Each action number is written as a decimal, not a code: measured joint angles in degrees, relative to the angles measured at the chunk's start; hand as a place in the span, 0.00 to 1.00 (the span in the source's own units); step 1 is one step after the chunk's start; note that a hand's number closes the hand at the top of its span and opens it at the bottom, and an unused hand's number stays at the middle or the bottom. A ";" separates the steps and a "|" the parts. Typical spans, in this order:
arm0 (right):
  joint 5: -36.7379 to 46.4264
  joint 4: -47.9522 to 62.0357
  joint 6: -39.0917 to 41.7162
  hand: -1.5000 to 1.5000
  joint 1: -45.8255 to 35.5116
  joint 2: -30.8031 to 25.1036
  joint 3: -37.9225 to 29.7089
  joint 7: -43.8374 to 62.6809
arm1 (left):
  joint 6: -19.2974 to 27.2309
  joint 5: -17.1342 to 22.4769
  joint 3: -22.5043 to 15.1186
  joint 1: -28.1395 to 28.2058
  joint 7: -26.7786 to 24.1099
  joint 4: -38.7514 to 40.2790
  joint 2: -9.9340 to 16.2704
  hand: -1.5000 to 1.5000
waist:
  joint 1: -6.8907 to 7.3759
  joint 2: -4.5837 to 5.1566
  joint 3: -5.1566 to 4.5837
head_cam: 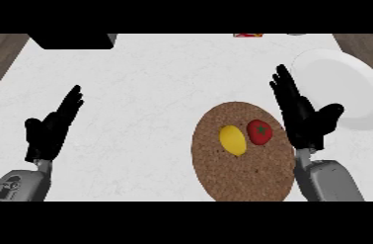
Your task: Pick the lemon from the placemat and place it in the plate
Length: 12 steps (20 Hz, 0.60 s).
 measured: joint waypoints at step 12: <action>18.62 7.17 -15.19 0.00 -7.32 7.70 15.45 -2.74 | 0.33 0.03 0.19 2.29 -3.85 -1.78 -4.06 0.50 | 1.21 0.64 -0.49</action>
